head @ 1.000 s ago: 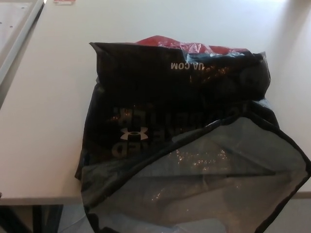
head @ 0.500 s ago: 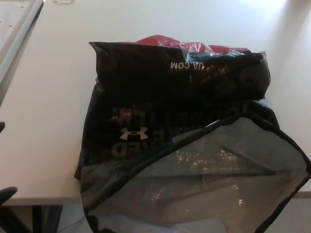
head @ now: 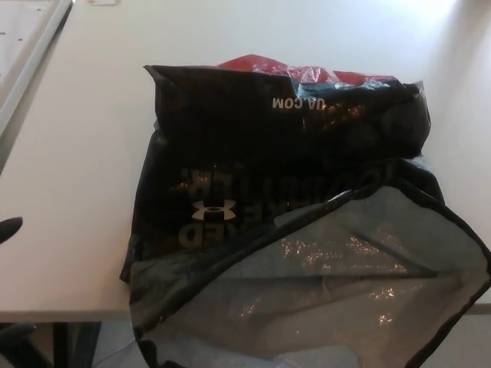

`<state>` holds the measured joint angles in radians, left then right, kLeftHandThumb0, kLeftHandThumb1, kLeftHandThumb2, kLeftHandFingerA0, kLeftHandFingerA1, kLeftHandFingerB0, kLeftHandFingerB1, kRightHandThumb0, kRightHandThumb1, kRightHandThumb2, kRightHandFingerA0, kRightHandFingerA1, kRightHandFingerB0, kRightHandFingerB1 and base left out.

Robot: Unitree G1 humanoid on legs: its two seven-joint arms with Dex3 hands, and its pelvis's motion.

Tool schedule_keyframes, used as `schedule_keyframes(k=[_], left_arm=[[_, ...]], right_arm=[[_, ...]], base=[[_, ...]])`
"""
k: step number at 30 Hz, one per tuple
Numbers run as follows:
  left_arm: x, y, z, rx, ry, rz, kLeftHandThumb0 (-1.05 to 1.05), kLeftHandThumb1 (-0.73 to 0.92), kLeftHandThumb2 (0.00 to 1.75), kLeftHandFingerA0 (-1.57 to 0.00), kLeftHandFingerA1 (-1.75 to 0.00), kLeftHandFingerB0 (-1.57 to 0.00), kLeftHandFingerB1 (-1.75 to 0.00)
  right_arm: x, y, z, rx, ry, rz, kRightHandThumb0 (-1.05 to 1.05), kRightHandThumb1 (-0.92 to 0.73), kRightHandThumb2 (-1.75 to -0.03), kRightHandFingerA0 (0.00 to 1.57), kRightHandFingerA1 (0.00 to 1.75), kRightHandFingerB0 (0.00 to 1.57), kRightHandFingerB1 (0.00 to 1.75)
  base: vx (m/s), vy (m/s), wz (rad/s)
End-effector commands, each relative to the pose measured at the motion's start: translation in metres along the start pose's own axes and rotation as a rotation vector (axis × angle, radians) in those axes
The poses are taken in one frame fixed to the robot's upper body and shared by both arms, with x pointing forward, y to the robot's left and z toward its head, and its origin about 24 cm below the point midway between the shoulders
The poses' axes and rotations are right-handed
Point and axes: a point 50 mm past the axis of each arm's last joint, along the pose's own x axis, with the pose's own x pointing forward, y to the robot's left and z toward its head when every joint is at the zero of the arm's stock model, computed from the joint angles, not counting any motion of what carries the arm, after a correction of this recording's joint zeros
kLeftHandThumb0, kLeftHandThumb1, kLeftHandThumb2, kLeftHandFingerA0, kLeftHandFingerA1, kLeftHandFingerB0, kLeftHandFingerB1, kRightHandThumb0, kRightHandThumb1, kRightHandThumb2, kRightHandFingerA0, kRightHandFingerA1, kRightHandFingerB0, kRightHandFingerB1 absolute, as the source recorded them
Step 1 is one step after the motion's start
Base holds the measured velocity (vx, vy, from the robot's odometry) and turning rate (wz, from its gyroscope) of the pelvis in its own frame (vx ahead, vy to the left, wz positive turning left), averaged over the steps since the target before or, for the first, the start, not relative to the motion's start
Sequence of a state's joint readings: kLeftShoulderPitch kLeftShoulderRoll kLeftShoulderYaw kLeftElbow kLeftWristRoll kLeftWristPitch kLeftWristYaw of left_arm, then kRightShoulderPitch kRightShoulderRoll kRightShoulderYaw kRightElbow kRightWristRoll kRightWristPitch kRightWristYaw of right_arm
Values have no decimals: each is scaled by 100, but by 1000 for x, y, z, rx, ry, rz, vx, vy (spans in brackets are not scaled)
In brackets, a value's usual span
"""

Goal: A plastic bag is kept infront of the robot in the middle of the desk and the robot uses both its hands to grab it from the top and lifts it up and then releases it.

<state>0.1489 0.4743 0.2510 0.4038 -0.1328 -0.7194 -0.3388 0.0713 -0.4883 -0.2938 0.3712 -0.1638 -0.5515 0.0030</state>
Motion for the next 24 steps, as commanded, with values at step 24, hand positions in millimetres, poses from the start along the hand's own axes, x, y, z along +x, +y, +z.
schedule_keyframes(k=[24], left_arm=[[36,-7,1,26,15,-42,-44,50,56,-72,-175,-20,-28]], right_arm=[[22,41,5,93,44,192,-59,-36,-73,121,149,0,11]], base=[[0,0,0]])
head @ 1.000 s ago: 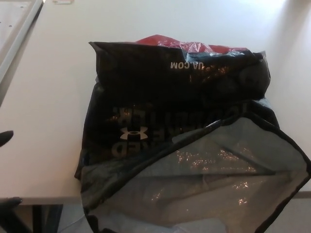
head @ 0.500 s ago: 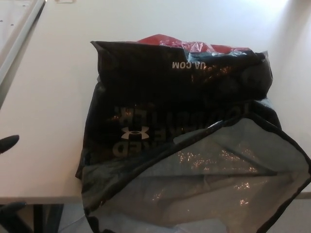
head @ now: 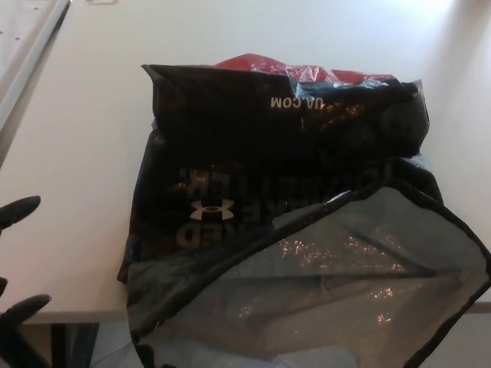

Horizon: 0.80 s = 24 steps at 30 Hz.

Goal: A plastic bag is kept infront of the robot in the middle of the desk and the robot uses both its hands to grab it from the top and lifts it up and then releases it.

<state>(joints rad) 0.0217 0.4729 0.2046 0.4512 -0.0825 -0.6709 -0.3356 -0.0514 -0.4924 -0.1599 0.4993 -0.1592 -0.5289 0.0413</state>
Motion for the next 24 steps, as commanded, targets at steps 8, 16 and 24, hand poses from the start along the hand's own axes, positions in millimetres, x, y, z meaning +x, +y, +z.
schedule_keyframes(k=[8,16,24], left_arm=[[22,-6,3,31,12,-21,-26,39,90,-103,-118,0,-47],[27,-19,7,24,-22,-35,-52,56,58,-83,-172,-17,-27],[22,-29,1,25,4,-54,-49,55,56,-84,-174,-20,-27]], right_arm=[[7,38,25,1,-30,189,-48,-55,-64,105,175,0,1],[6,46,31,-18,-39,278,-48,-54,-65,109,175,0,0],[-3,50,30,-37,-25,323,-51,-58,-58,104,175,0,0]], base=[[0,0,0],[0,0,0],[0,0,0]])
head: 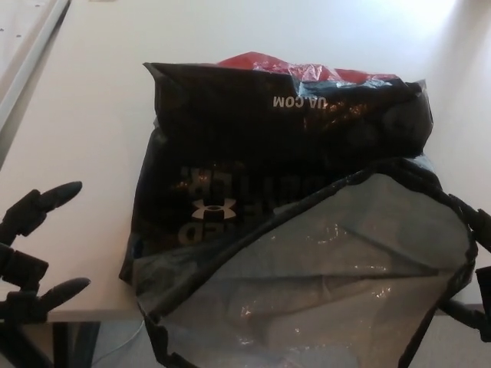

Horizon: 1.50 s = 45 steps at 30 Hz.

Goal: A plastic bag is kept infront of the robot in the middle of the desk and the robot uses both its hands to grab it from the top and lifts it up and then releases it.

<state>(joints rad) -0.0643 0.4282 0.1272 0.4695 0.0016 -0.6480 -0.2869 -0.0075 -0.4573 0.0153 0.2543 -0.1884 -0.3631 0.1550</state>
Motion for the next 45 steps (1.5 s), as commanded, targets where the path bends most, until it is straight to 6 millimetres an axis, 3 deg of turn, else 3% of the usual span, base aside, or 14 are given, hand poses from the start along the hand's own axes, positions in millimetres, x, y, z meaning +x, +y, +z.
schedule_keyframes(k=[1,2,5,7,8,15,17,26,27,36,42,43,44,45], left_arm=[[-4,-8,-5,18,35,-12,-49,55,56,-84,-174,-20,-27],[-4,-12,-7,11,43,-24,-50,56,58,-85,-174,-20,-28],[-5,-18,-9,5,51,-43,-50,56,58,-87,-173,-20,-29],[-5,-21,-10,4,54,-64,-38,50,56,-81,-168,-25,-30],[-5,-24,-10,4,56,-75,-51,56,60,-87,-169,-19,-29],[-8,-41,-12,-86,97,-126,-44,51,56,-77,-175,-24,-29],[-11,-46,-12,-119,104,-131,-53,58,59,-81,-175,-25,-29],[-19,-59,-8,-135,97,-181,-42,51,56,-80,-175,-25,-30],[-20,-60,-7,-144,102,-181,-47,51,56,-81,-175,-26,-30],[-23,-78,-7,-189,126,-188,-53,57,59,-82,-175,-25,-29],[-14,-88,2,-163,122,-172,-50,55,58,-84,-175,-50,-36],[-7,-91,8,-108,89,-180,-44,50,91,-109,-130,-76,-67],[-4,-92,10,-88,85,-191,-51,63,55,-64,-172,-85,-66],[-1,-94,11,-70,84,-204,-51,63,55,-64,-172,-85,-66]], right_arm=[[-7,1,-5,-29,45,47,-51,-58,-58,104,175,0,0],[-9,2,-7,-29,46,46,-65,-34,-74,124,153,0,10],[-11,4,-8,-12,46,45,-54,-57,-61,102,175,0,0],[-11,6,-8,-13,37,43,-65,-36,-75,122,151,0,10],[-11,7,-8,-14,32,43,-51,-59,-58,102,175,0,0],[-10,9,-5,-7,19,56,-52,-59,-58,103,175,0,0],[-10,9,-5,-6,19,58,-64,-36,-75,121,150,0,11],[-11,9,-6,-1,6,57,-52,-58,-60,100,175,0,0],[-10,9,-5,0,7,55,-65,-35,-75,122,151,0,10],[-8,7,-4,13,5,43,-62,-34,-75,120,149,0,13],[-6,11,-3,34,4,34,-43,-54,-63,109,175,3,3],[-3,14,-3,36,-5,21,-58,-53,-85,118,143,43,60],[-2,15,-2,34,-11,22,-38,-64,-59,92,175,76,80],[0,15,-1,32,-17,24,-38,-64,-59,92,175,76,80]], base=[[0,0,0],[0,0,0],[0,0,0],[0,0,0],[0,0,0],[0,0,0],[0,0,0],[0,0,0],[0,0,0],[0,0,0],[0,0,0],[0,0,0],[0,0,0],[0,0,0]])
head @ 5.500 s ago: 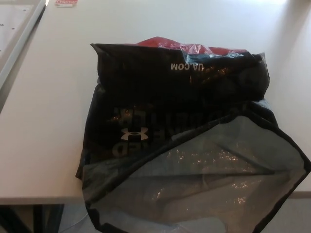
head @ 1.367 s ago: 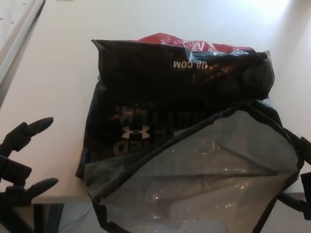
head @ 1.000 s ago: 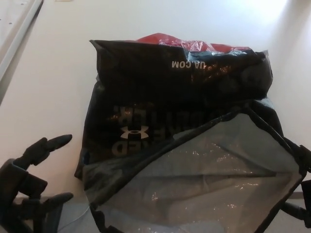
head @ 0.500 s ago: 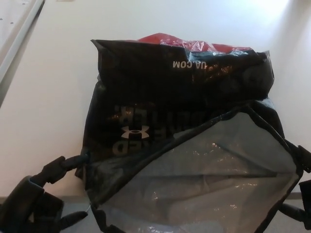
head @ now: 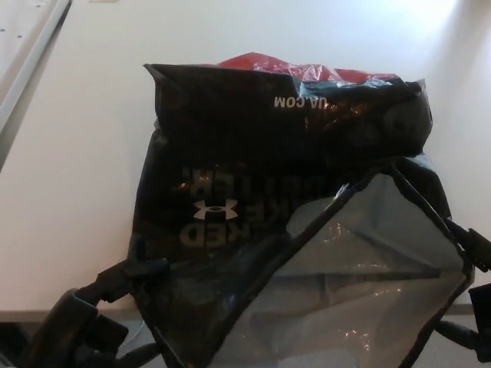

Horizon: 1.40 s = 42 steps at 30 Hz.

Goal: A plastic bag is kept infront of the robot in the middle of the desk and the robot uses both its hands to grab it from the top and lifts it up and then releases it.

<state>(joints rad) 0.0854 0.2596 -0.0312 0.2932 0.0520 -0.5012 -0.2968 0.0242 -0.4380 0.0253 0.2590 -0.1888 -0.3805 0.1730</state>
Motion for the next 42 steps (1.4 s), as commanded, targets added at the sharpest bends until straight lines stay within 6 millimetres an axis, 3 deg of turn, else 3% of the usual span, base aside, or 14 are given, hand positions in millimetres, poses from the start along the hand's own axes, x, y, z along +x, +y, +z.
schedule_keyframes(k=[1,4,7,9,10,21,26,27,28,29,30,31,40,42], left_arm=[[15,-6,7,118,22,-18,-47,59,58,-74,-171,-84,-69],[22,-13,11,119,22,-23,-31,58,56,-73,-167,-86,-66],[29,-23,16,83,19,44,-26,62,58,-101,-106,-97,-100],[29,-24,16,64,21,74,-27,62,58,-103,-113,-98,-106],[31,-23,16,46,20,85,-31,60,59,-100,-134,-100,-110],[31,-16,20,9,-42,161,-44,51,74,-100,-137,-97,-110],[44,5,66,10,-234,191,-36,59,59,-83,-167,-84,-129],[46,10,76,26,-271,206,-38,58,59,-83,-166,-85,-124],[47,12,81,32,-284,212,-38,58,59,-83,-166,-85,-124],[49,20,99,36,-370,230,-39,60,61,-82,-164,-83,-120],[49,24,108,51,-411,237,-46,49,67,-96,-152,-88,-119],[49,25,110,51,-414,238,-33,59,59,-83,-166,-82,-122],[45,21,96,-25,-346,242,-33,55,60,-90,-161,-93,-110],[45,21,92,-18,-324,251,-38,56,62,-89,-160,-94,-102]], right_arm=[[7,4,3,19,-23,-27,-51,-51,-85,113,139,76,120],[9,11,8,59,-21,-80,-51,-50,-87,112,139,98,136],[6,22,12,76,-45,-96,-52,-51,-87,116,142,99,137],[4,25,11,79,-52,-83,-52,-51,-88,117,142,101,138],[3,26,10,97,-54,-71,-41,-69,-61,92,175,75,175],[3,29,20,187,-76,-63,-49,-71,-59,87,175,68,175],[18,2,60,311,-228,-108,-38,-74,-57,84,175,61,175],[20,-6,71,283,-281,-121,-53,-59,-85,94,136,74,127],[20,-8,75,272,-302,-126,-53,-59,-85,94,136,74,127],[22,-20,93,250,-346,-137,-33,-75,-59,81,175,60,175],[22,-26,103,259,-369,-137,-45,-58,-81,104,145,85,135],[22,-28,106,259,-380,-140,-24,-70,-60,79,175,57,175],[8,-39,109,183,-395,-152,-26,-67,-56,77,175,55,175],[6,-41,104,256,-384,-145,-26,-53,-60,90,175,49,77]], base=[[0,0,0],[0,0,0],[0,0,0],[0,0,0],[0,0,0],[0,0,0],[0,0,0],[0,0,0],[0,0,0],[0,0,0],[0,0,0],[0,0,0],[0,0,0],[0,0,0]])
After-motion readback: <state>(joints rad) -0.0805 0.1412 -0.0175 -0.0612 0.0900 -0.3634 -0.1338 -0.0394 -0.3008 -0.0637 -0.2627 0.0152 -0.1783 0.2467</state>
